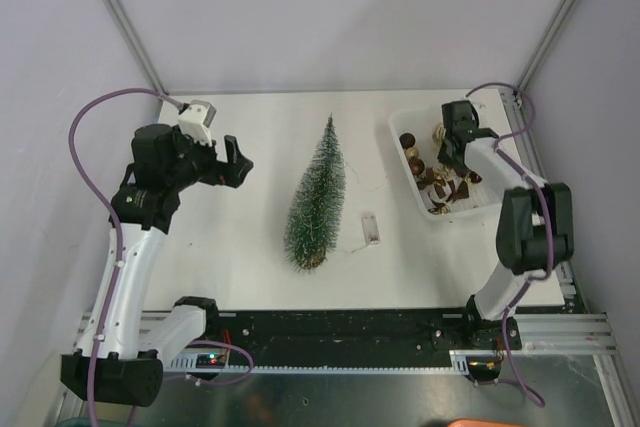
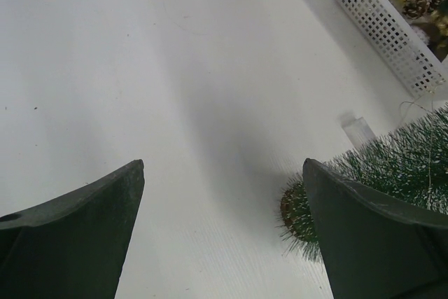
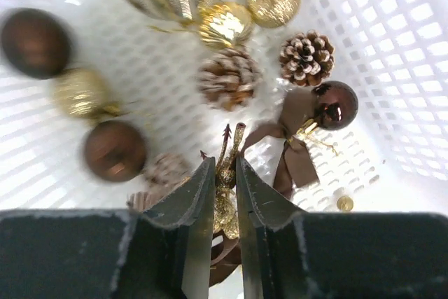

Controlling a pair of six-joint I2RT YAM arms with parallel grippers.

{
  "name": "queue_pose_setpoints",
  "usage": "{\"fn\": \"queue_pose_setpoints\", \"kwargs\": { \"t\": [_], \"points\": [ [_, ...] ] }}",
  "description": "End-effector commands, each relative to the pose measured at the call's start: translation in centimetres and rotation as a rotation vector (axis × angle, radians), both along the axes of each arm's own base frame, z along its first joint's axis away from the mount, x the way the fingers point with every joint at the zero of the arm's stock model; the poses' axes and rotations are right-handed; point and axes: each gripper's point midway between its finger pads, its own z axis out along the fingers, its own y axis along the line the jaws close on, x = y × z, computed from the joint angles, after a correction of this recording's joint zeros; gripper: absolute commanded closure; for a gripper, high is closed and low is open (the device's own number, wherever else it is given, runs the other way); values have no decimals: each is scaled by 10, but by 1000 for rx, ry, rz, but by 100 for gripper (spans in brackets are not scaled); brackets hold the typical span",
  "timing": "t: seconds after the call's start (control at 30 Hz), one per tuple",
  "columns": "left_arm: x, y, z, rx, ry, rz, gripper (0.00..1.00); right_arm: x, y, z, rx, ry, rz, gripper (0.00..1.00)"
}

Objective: Decorate the small christmas tree

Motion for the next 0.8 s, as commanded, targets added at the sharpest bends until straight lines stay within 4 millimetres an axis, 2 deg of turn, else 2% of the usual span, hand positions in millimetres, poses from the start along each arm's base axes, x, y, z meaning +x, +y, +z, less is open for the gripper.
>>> {"fn": "queue_pose_setpoints", "kwargs": {
  "t": [0.0, 0.1, 0.23, 0.37, 0.47, 0.53, 0.6, 0.77],
  "points": [
    [-1, 8, 17, 35, -67, 16, 0, -8, 29, 109, 18, -246, 74, 77],
    [-3, 7, 14, 38, -67, 7, 0, -33, 51, 148, 32, -314, 132, 75],
    [-5, 7, 10, 50, -68, -8, 0, -71, 63, 193, 58, -401, 179, 74],
    [-8, 5, 8, 56, -72, -27, 0, -103, 64, 224, 84, -472, 205, 73],
    [-10, 4, 7, 59, -76, -36, 0, -117, 60, 235, 89, -501, 211, 72],
    [-10, 2, 7, 54, -74, -47, 0, -117, 53, 228, 60, -483, 189, 70],
    [-10, 0, 6, 48, -68, -58, 0, -108, 55, 212, 56, -436, 193, 64],
    [-2, -3, 7, 42, -52, -70, 0, -68, 70, 149, 13, -281, 198, 38]
  ]
}}
